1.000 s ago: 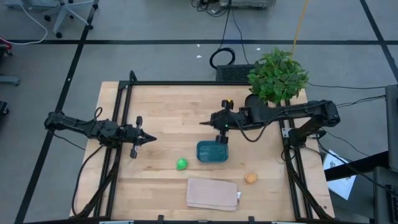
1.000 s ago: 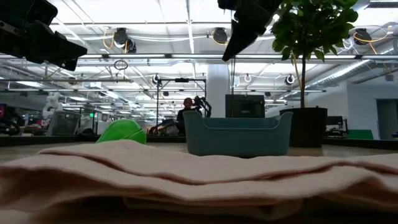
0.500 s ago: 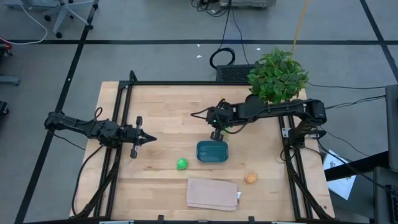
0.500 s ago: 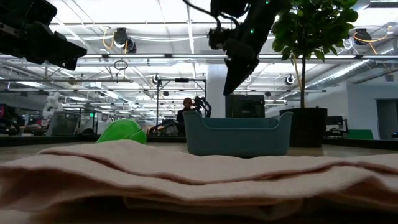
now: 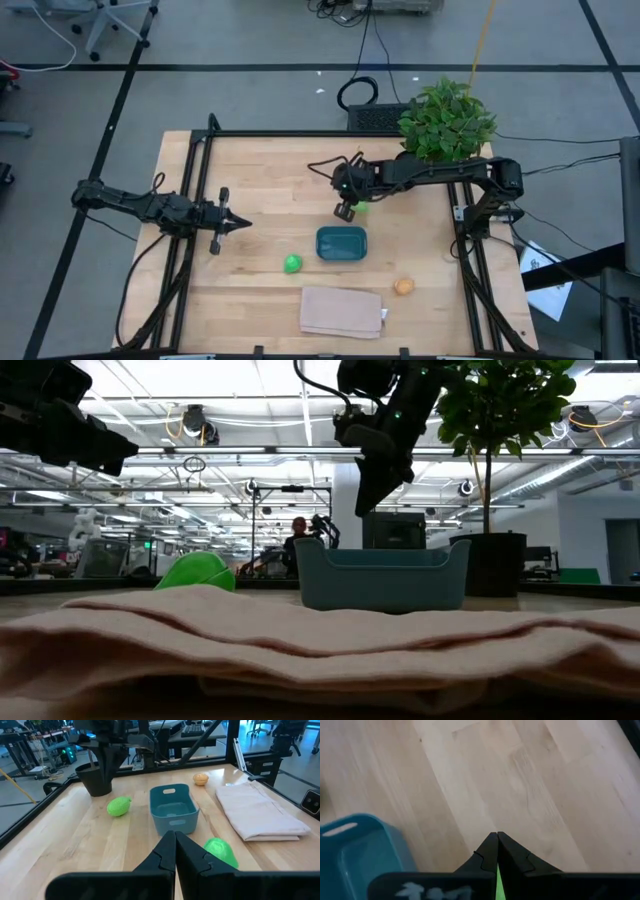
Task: Pick and placing Produce into tupperware
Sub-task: Put the green cabbage into the blue bin
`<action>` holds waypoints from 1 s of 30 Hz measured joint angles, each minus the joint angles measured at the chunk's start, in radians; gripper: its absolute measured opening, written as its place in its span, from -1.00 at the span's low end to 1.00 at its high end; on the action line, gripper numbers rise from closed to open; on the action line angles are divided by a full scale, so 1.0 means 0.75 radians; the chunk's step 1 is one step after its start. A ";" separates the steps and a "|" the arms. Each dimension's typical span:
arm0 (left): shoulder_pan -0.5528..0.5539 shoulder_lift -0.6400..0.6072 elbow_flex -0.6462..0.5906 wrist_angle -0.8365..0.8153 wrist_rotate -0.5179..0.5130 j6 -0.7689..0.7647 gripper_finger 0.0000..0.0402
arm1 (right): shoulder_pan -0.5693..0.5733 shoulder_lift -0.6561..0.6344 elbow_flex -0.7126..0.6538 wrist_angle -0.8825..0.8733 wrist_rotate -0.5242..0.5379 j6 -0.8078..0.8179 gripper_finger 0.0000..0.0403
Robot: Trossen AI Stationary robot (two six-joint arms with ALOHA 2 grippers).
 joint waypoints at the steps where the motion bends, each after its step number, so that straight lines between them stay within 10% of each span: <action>1: 0.000 0.000 0.000 0.000 0.000 0.000 -0.98 | 0.000 0.000 0.000 -0.011 -0.001 0.016 -1.00; 30: 0.000 0.000 0.000 -0.005 0.000 0.010 -0.98 | -0.061 0.128 -0.001 -0.201 -0.036 0.104 -1.00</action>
